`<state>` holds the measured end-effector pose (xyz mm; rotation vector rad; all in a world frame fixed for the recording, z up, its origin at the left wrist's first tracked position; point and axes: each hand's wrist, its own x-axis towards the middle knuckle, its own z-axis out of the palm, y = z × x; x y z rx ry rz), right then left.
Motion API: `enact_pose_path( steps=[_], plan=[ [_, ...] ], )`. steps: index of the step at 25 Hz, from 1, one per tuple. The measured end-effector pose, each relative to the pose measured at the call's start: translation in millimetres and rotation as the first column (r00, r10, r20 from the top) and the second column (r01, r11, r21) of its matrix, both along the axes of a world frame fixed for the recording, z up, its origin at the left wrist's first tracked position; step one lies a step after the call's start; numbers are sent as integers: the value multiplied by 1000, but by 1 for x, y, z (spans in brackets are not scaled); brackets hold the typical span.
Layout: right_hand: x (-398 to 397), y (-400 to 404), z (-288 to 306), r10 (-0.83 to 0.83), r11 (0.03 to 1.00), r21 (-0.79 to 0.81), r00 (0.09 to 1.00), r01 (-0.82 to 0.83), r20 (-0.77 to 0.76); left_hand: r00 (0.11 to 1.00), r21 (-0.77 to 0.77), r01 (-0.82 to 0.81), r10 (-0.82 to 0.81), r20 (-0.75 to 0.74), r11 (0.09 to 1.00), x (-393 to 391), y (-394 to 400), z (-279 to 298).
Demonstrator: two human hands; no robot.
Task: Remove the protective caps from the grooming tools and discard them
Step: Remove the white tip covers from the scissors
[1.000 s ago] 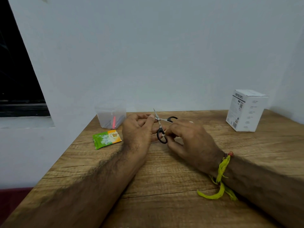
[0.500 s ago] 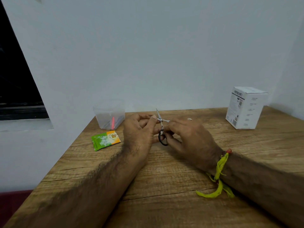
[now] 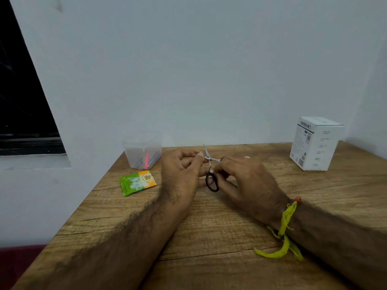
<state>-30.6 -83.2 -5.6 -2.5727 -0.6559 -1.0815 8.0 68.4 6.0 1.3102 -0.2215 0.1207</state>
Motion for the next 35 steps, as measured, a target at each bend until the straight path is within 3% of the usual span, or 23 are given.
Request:
enact_pose_path(
  steps=[3,6,10,13,15,18,22,26,29,32,35],
  plan=[
    [-8,0,2,-22,999,-44,1000,22,8,999,-18,-30,30,-15,999,0,1,1],
    [-13,6,5,-9,1000,22,999,10,-51,999,-28,-52,51,-9,998,0,0,2],
    [-11,22,3,-46,972,220,989,77,-144,997,-63,-75,74,-12,995,-3,-3,0],
    [-10,29,3,18,893,440,973,88,-232,995,-84,-104,104,-12,991,-1,-4,-2],
    [-13,27,6,45,904,423,968,66,-247,993,-81,-119,119,-7,990,0,-4,-2],
    [-16,19,8,32,965,261,962,41,-269,993,-37,-117,118,29,992,-2,-5,-1],
    [-8,20,4,170,879,476,934,1,-315,985,41,-149,145,89,988,0,-2,-1],
    [-10,5,14,263,958,216,883,-190,-389,978,161,-146,117,175,976,-3,0,2],
    [-8,-4,22,199,967,-70,897,-245,-394,978,236,-103,56,199,966,0,1,2],
    [-7,-7,27,155,913,-343,966,-221,-208,981,294,-42,-15,191,955,4,2,0],
    [-7,-9,32,109,800,-587,992,-121,-55,987,304,32,-78,142,952,5,3,0]
  ],
)
